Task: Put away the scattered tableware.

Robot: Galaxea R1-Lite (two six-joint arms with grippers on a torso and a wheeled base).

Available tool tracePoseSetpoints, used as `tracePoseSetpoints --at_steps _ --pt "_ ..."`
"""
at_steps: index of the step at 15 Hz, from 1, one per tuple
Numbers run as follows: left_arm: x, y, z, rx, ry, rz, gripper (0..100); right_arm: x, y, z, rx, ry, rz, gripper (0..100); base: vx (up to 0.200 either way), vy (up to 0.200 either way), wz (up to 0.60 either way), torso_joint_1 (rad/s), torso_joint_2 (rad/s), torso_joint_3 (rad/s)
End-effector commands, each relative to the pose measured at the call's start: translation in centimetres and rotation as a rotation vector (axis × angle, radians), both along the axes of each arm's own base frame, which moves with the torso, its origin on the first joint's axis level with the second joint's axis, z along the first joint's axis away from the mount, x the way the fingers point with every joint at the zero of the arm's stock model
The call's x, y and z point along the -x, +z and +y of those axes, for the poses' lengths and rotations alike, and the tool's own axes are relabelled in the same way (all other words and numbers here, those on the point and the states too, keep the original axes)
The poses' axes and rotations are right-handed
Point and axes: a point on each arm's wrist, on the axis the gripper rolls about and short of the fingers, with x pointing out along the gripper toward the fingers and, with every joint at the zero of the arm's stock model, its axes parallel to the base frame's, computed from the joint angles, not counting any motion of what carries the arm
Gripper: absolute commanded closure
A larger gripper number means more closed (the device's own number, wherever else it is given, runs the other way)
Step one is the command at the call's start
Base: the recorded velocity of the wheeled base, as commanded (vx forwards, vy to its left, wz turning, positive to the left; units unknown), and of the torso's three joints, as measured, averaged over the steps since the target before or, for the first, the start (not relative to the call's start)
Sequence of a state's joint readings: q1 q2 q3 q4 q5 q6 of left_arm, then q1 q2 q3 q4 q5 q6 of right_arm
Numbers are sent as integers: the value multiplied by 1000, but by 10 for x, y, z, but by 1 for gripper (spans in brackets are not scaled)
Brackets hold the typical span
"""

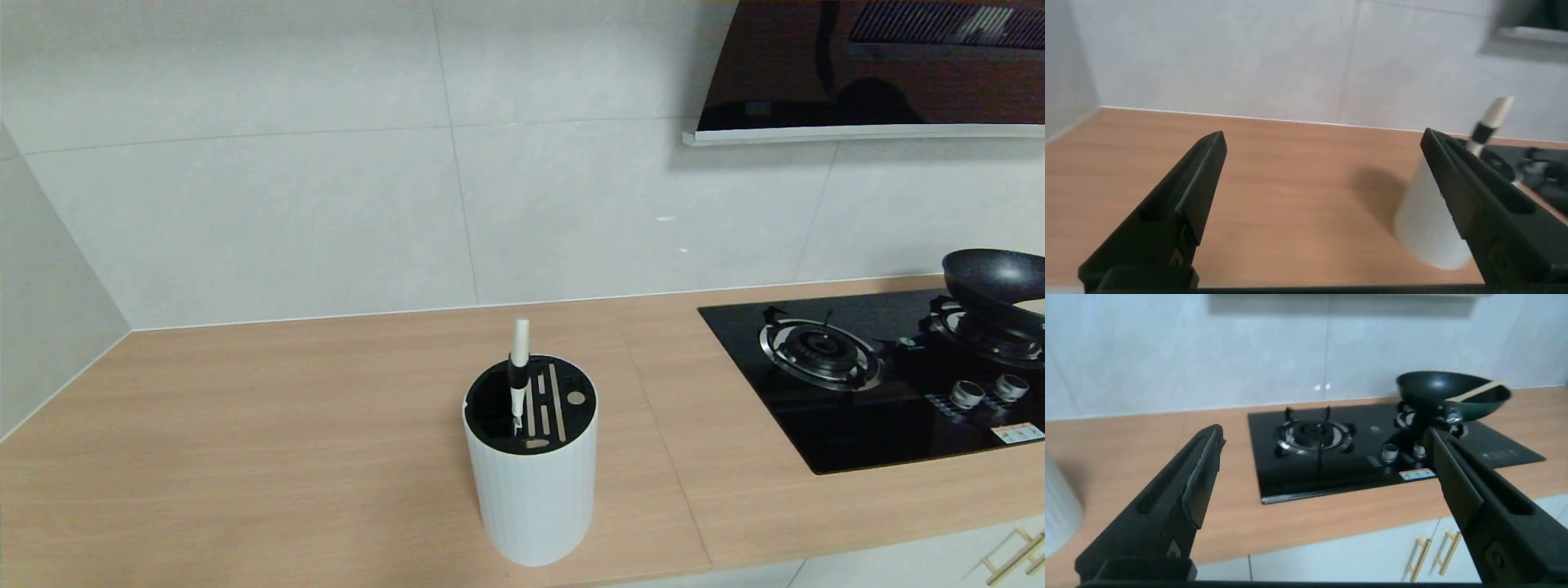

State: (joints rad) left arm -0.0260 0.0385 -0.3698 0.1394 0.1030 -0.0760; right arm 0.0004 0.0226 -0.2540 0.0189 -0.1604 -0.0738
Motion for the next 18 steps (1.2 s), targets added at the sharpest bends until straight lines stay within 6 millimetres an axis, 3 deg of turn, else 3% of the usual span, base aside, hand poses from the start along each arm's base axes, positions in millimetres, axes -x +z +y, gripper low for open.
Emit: tracePoseSetpoints --at_steps 1,3,5,11,18 --pt "-10 -30 -1 -28 75 78 0 -3 -11 0 -7 10 15 0 0 0 0 0 0 0" --pt "-26 -65 0 -106 86 207 0 -14 -33 2 -4 62 71 0 0 0 0 0 0 0" --pt "-35 -80 -1 -127 82 166 0 -21 -48 2 1 94 82 0 0 0 0 0 0 0" --pt "-36 -84 -3 -97 -47 199 0 -25 -66 4 -13 177 207 0 0 0 0 0 0 0" --pt "-36 -84 -3 -84 -48 197 0 -25 -66 5 -30 215 207 0 0 0 0 0 0 0"
